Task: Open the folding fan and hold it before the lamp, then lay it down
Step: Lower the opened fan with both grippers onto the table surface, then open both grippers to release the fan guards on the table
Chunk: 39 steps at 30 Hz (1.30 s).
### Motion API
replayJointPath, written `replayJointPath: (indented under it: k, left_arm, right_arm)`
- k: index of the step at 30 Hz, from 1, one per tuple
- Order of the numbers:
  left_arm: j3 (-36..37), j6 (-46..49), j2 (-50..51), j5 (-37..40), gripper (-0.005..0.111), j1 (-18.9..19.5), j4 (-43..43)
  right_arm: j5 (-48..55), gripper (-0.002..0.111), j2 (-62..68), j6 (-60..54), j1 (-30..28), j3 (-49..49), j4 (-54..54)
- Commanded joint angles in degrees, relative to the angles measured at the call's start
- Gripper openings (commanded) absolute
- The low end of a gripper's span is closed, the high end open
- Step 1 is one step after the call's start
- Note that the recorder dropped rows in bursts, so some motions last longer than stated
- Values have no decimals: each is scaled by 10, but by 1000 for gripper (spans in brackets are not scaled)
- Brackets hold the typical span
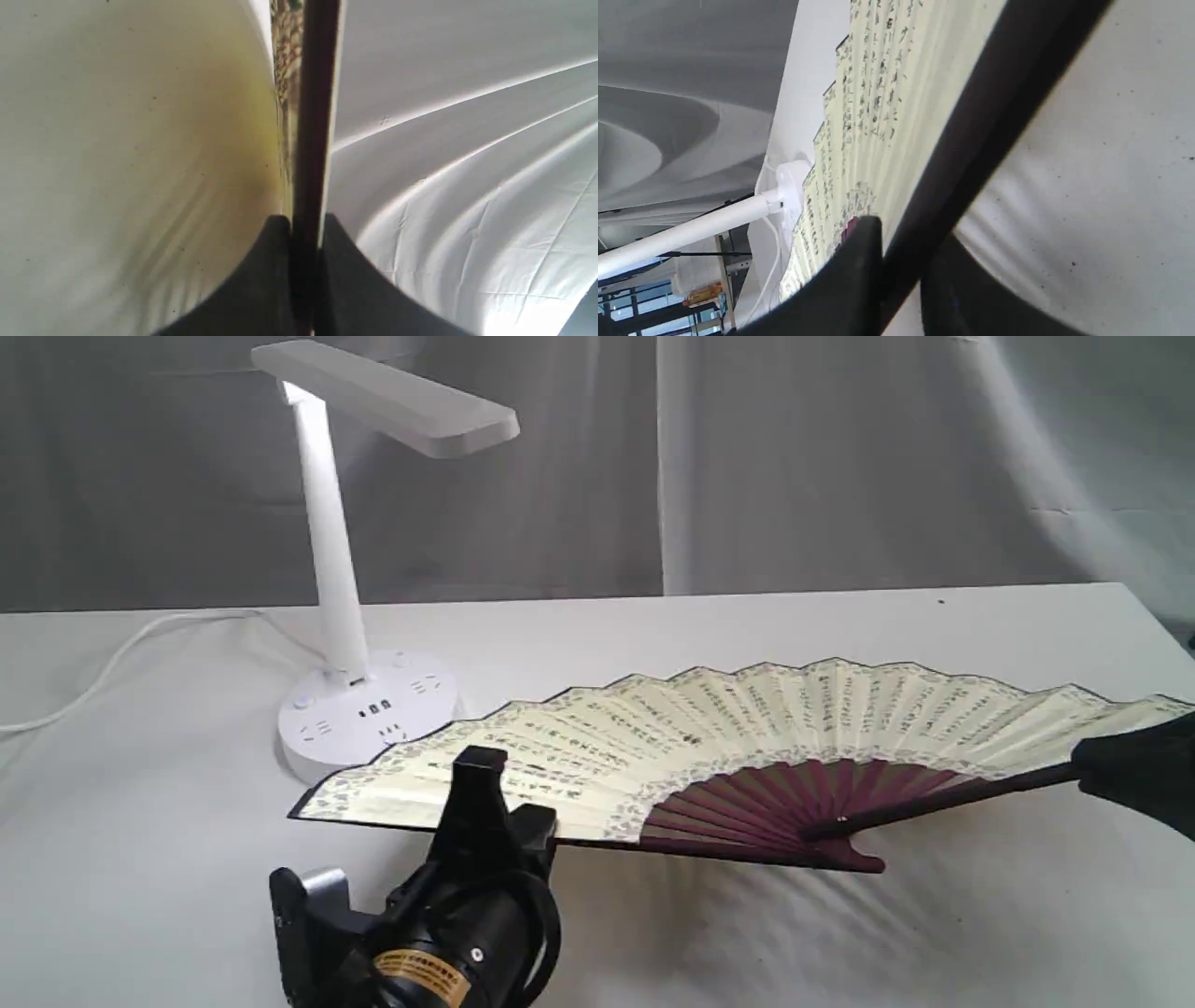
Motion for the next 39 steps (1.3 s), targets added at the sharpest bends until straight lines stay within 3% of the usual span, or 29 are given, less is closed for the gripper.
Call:
replayJointPath:
  k: [1,10,13,17,21,28,32,39]
  left_arm:
    - [-5,-2,11,-41,0,9,-64]
    - [-14,-6,20,-20,3,9,-63]
    - [-14,-4,22,-20,9,9,-63]
    - [-14,4,31,-19,19,9,-63]
    - [-14,4,34,-16,27,9,-63]
    - [-14,4,34,-31,41,9,-48]
    - [-14,4,34,-84,51,9,-21]
    - [-12,4,34,-97,53,9,-3]
  right_arm:
    - [-111,0,0,-35,-17,-3,-22]
    - [-120,0,0,-35,-17,-3,-22]
    - [-120,4,0,-35,-17,-3,-22]
    - [-123,21,0,-35,-17,-3,-22]
    - [-123,30,0,-35,-17,-3,-27]
    - [-123,31,15,-35,-17,-3,-53]
    - [-114,32,35,-33,-17,-3,-50]
    - [-97,64,59,-32,-17,-3,-59]
